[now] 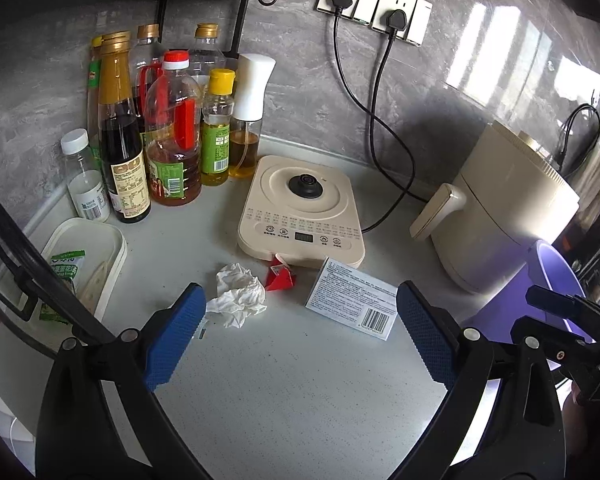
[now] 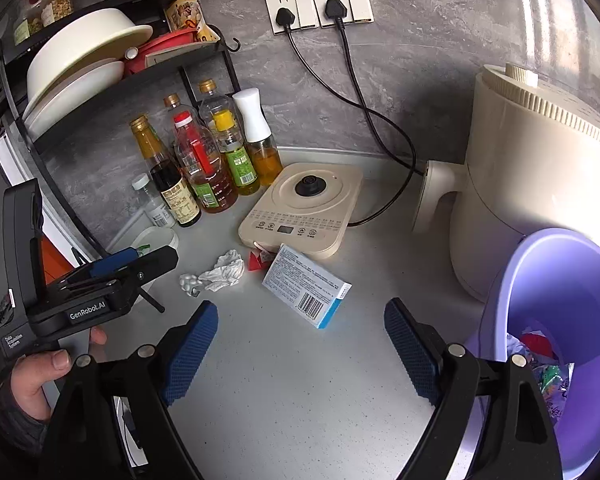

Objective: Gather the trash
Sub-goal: 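Move both open tools back to the counter near the tissue and box, then grasp the white tissue with the left tool while the right tool grasps the blue-white box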

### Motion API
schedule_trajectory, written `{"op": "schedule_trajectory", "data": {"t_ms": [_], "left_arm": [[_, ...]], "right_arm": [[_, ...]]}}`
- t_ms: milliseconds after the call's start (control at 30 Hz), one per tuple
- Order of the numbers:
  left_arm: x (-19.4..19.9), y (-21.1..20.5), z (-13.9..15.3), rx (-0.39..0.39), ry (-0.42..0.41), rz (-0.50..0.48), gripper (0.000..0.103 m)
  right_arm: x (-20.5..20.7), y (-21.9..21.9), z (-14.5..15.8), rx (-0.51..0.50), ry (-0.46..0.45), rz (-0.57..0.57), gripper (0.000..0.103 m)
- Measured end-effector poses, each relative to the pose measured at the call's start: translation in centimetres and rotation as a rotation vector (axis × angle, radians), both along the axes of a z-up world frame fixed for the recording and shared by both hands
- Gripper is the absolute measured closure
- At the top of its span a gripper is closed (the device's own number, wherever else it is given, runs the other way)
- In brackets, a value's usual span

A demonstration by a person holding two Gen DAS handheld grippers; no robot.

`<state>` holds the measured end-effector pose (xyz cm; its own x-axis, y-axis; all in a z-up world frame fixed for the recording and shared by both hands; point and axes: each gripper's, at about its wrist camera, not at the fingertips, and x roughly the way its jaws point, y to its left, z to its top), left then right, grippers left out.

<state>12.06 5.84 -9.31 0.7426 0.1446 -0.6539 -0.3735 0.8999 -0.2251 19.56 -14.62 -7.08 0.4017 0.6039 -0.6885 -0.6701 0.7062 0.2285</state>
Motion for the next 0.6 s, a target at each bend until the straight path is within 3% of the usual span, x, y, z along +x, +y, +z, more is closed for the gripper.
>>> {"op": "schedule_trajectory", "data": {"t_ms": [200,600], "left_arm": [[1.8,1.0,-1.3,0.006,0.020,-0.011,0.010],[5.9,3.9,-6.7,-0.027,0.155,0.038,0.027]], "right_arm": [[1.1,1.3,-1.1,-0.031,0.013,-0.005,0.019],[4.4,4.9,-4.0,-0.120,0.044,0.029,0.019]]}}
